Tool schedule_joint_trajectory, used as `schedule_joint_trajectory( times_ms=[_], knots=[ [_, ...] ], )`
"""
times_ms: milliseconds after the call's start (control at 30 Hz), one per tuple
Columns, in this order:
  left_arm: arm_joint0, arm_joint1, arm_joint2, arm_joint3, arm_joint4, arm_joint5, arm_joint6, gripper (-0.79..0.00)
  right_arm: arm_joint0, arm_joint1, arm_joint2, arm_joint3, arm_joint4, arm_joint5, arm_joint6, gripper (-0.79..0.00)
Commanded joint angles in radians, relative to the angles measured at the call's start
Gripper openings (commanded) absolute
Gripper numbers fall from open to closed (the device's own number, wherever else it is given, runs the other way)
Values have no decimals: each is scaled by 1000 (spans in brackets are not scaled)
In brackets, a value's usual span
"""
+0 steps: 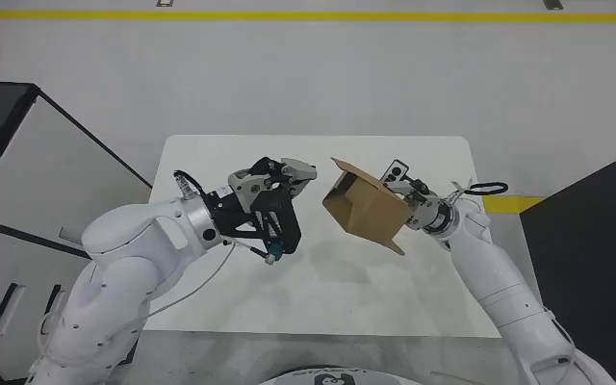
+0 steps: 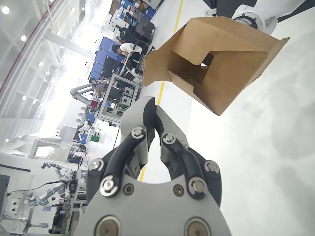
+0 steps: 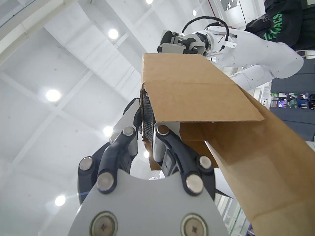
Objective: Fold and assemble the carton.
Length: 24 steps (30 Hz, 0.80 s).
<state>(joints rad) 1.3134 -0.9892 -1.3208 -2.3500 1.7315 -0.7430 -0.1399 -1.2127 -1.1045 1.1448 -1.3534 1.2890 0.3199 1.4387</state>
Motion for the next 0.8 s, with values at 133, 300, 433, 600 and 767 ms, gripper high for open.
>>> schedule_joint_trajectory(
  times_ms=[133,300,433,600,767],
  knots=[
    [-2,0,-1,0,9,1,0,-785,1,0,1,0,0,-1,0,-785],
    [-37,3,19,0,69,-21,72,-785,-18,-1,7,-31,5,0,-39,-785],
    [-68,2,63,0,123,-36,92,-785,-24,-2,10,-36,12,6,-36,-785],
    [-97,-3,127,0,152,-34,83,-785,-24,-5,9,-32,11,12,-34,-785],
    [-123,-10,182,2,154,-44,52,-785,-22,-7,9,-29,4,12,-30,-785]
  ],
)
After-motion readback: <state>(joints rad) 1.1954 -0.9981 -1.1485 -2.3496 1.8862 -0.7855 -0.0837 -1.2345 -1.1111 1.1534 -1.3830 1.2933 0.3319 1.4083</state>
